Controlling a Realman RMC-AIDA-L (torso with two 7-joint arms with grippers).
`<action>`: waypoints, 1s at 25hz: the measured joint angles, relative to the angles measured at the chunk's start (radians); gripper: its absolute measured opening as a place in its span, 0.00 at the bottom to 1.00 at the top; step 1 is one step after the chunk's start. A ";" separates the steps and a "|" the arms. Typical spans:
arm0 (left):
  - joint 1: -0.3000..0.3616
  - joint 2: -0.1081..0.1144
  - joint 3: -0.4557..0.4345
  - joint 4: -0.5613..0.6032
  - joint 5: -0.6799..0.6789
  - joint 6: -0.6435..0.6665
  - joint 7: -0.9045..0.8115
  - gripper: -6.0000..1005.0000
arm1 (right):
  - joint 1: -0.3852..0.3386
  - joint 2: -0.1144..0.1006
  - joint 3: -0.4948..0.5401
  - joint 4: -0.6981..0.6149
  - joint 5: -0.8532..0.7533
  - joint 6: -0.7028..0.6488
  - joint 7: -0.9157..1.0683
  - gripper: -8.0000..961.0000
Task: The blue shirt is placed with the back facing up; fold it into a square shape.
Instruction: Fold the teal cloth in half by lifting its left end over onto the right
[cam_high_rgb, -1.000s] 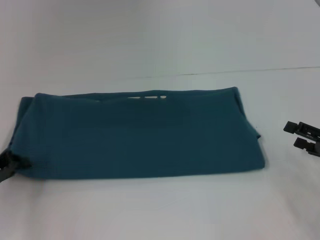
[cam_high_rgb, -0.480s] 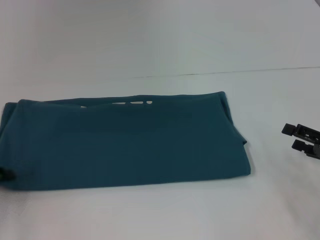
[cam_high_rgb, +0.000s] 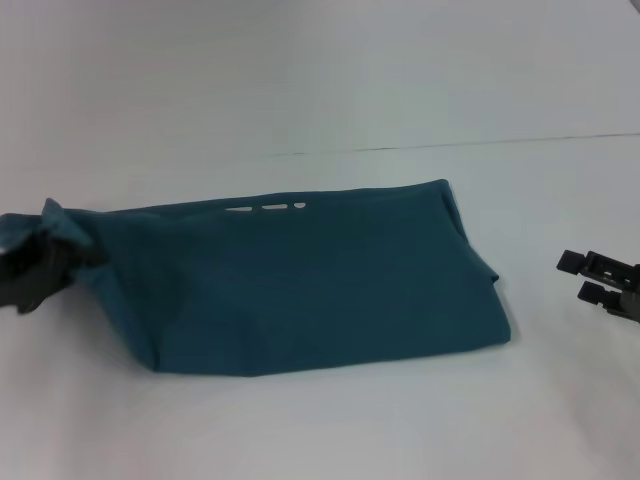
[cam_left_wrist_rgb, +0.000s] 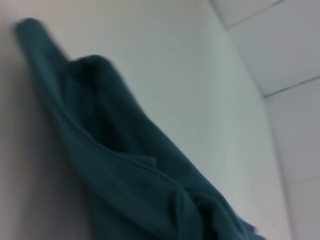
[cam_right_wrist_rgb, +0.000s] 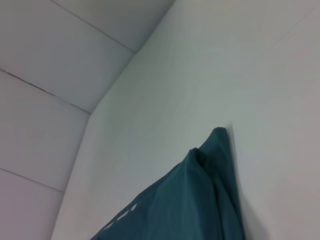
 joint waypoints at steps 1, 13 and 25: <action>-0.014 0.002 0.001 0.000 -0.005 0.010 -0.012 0.03 | 0.002 0.000 0.000 0.000 -0.005 0.000 0.000 0.95; -0.227 -0.004 0.041 0.000 -0.031 0.055 -0.059 0.03 | 0.011 0.009 0.000 0.006 -0.016 0.003 -0.010 0.95; -0.360 -0.081 0.258 -0.008 -0.099 -0.048 -0.059 0.03 | 0.008 0.008 0.000 0.016 -0.016 0.004 -0.011 0.95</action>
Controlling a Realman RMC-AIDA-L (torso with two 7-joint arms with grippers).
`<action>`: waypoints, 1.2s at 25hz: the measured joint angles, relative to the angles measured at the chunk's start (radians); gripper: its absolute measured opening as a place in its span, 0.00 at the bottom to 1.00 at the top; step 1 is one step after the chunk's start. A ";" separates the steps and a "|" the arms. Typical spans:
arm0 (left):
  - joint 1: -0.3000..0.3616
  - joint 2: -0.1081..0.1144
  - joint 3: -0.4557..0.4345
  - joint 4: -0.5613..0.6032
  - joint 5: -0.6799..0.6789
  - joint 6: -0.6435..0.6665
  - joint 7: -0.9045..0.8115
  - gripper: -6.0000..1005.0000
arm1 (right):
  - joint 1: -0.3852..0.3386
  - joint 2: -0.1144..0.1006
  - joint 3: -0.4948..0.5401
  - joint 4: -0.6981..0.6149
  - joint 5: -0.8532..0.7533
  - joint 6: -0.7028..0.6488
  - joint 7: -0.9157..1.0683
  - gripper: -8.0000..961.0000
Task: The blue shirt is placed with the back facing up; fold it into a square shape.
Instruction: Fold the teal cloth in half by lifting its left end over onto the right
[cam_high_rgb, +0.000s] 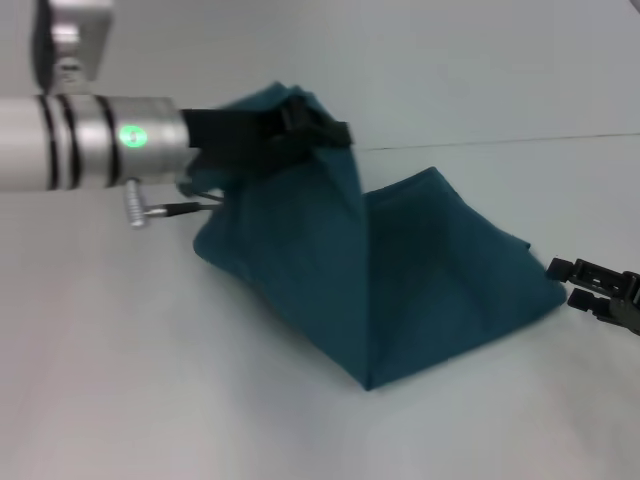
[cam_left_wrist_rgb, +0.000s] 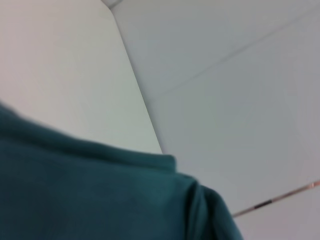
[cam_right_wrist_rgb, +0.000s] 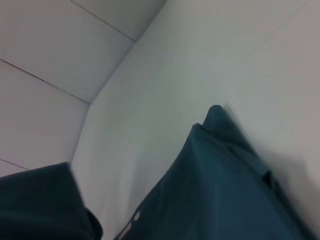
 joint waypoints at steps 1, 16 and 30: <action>-0.006 -0.002 0.031 -0.007 -0.012 -0.017 0.001 0.03 | 0.001 0.000 0.000 0.001 0.000 0.000 0.000 0.95; -0.077 -0.010 0.357 -0.156 -0.196 -0.188 0.139 0.08 | 0.000 -0.004 0.001 0.012 -0.014 0.007 0.002 0.95; -0.086 -0.015 0.680 -0.260 -0.402 -0.378 0.213 0.12 | 0.000 -0.002 0.000 0.012 -0.015 0.010 0.006 0.95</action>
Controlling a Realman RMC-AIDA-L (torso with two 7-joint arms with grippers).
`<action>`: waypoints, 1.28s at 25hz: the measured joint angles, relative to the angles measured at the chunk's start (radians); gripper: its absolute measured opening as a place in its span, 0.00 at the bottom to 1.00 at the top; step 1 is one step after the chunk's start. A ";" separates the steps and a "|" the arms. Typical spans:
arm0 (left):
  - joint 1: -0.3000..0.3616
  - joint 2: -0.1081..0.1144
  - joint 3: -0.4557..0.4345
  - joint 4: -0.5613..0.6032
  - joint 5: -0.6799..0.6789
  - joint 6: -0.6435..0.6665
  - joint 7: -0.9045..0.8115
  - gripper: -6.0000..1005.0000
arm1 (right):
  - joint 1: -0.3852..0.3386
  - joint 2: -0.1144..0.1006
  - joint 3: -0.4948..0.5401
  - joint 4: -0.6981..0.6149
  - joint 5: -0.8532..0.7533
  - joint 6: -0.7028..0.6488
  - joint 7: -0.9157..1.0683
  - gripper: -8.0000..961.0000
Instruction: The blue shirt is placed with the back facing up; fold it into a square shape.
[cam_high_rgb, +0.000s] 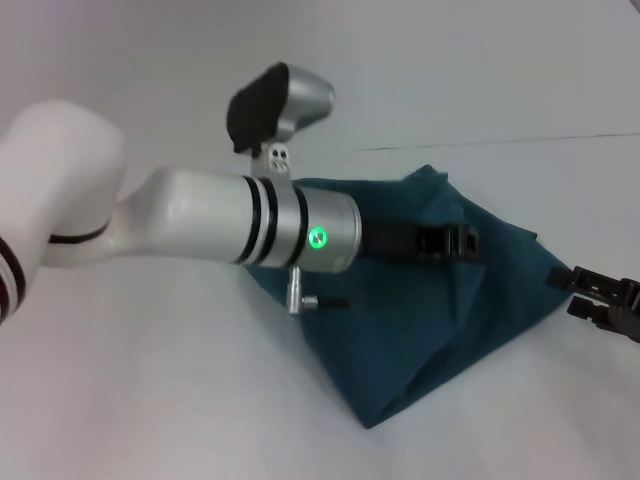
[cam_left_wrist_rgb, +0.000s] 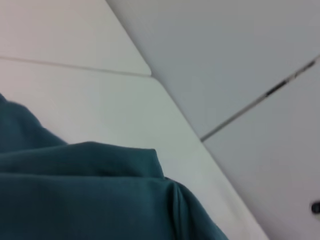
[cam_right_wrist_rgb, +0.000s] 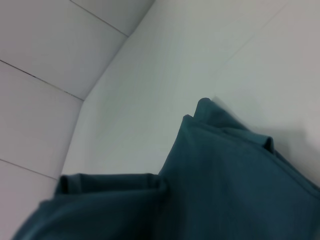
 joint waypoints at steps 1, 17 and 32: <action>-0.001 0.001 0.014 0.000 0.000 0.002 0.004 0.13 | 0.000 0.000 0.000 0.000 0.000 0.000 0.000 0.95; 0.026 0.006 0.100 0.070 -0.032 0.161 0.146 0.37 | 0.000 -0.001 0.000 0.001 -0.005 0.011 0.002 0.95; 0.394 0.046 -0.418 0.058 -0.034 0.443 -0.041 0.74 | 0.042 -0.114 0.000 -0.062 -0.157 -0.128 0.155 0.95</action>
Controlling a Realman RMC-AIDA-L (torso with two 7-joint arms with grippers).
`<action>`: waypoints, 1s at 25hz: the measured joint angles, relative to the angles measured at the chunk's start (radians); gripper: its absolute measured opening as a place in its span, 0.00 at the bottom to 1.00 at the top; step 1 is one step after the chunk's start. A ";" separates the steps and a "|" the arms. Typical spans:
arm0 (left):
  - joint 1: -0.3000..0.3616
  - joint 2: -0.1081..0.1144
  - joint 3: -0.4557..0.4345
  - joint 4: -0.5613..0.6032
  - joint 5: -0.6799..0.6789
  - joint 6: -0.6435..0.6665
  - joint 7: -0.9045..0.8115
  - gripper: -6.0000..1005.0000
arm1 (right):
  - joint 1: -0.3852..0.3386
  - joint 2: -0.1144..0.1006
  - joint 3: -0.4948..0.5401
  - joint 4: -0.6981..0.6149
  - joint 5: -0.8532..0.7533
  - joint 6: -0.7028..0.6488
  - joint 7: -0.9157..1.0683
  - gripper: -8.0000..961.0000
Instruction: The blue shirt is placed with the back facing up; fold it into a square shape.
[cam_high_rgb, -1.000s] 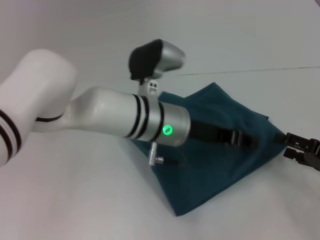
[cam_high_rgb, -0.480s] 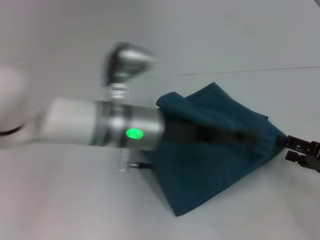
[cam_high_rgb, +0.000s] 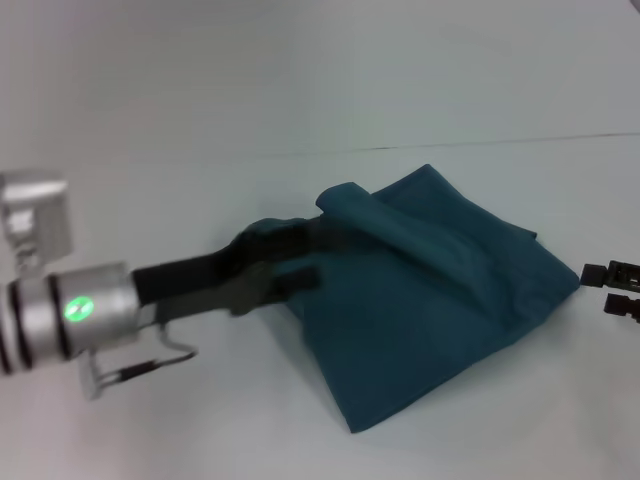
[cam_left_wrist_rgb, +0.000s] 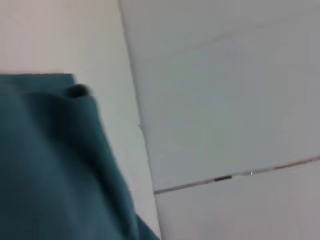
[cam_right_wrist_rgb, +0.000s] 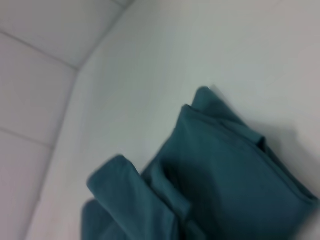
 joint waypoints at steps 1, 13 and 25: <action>0.015 0.001 -0.023 0.002 0.019 0.013 0.005 0.74 | 0.011 -0.003 0.000 -0.024 -0.038 -0.008 0.023 0.95; 0.115 0.001 -0.274 0.000 0.241 0.107 0.083 0.73 | 0.262 -0.005 0.006 -0.187 -0.435 -0.058 0.222 0.95; 0.109 -0.002 -0.283 -0.001 0.228 0.131 0.113 0.73 | 0.418 0.048 -0.074 -0.163 -0.491 0.044 0.188 0.95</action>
